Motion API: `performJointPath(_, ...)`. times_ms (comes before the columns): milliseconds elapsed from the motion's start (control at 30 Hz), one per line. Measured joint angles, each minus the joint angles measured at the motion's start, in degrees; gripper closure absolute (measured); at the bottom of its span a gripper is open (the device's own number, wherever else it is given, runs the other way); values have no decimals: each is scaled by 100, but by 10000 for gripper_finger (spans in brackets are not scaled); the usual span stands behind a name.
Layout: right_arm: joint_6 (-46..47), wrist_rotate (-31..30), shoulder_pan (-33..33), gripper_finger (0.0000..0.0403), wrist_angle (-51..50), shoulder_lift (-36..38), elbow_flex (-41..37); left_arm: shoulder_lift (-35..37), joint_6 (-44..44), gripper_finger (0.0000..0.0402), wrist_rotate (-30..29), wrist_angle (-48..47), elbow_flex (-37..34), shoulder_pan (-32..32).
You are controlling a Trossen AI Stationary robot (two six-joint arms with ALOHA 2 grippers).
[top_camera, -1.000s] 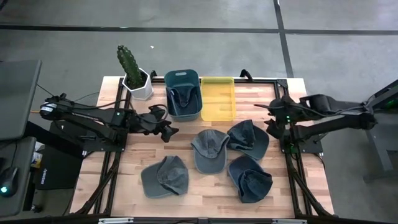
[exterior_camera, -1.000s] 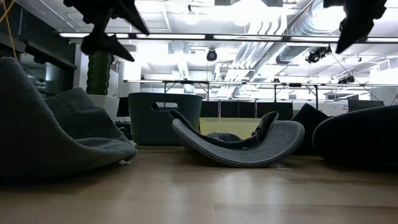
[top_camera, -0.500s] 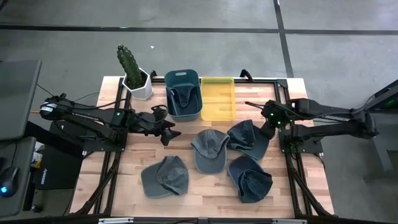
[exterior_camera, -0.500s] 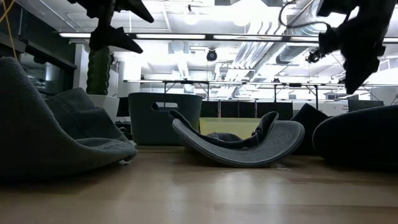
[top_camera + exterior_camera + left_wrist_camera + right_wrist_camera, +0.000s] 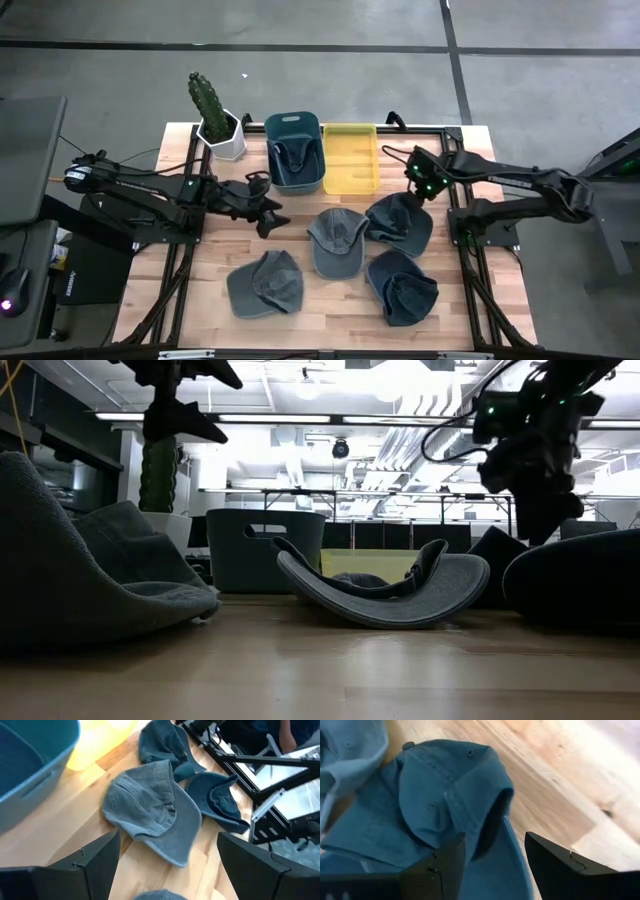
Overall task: Pick & Place hat
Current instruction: Put the top blue cap into the blue bin
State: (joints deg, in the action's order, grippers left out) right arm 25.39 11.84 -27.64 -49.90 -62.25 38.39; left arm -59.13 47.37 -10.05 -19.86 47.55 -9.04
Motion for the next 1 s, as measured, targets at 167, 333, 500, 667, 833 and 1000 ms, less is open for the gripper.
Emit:
performJointPath(167, -21, 54, -173, 205, 129, -185, 0, 0, 0, 95, 106, 0, 0, 0)
performJointPath(333, -94, 52, -351, 194, 189, -153, 0, 0, 0, 95, 139, 0, 0, 2)
performJointPath(500, -95, 198, -429, 148, 346, -155, 0, 0, -44, 95, 266, -1, 0, 1)
performJointPath(667, -30, 199, -427, 113, 414, -232, 2, 0, -46, 95, 371, -2, 2, 0)
performJointPath(833, 6, 204, -427, 110, 586, -649, 2, 0, -46, 95, 371, -2, 2, 1)
performJointPath(1000, 7, 263, -428, 109, 926, -1073, 2, 0, -45, 95, 479, -2, 2, 0)
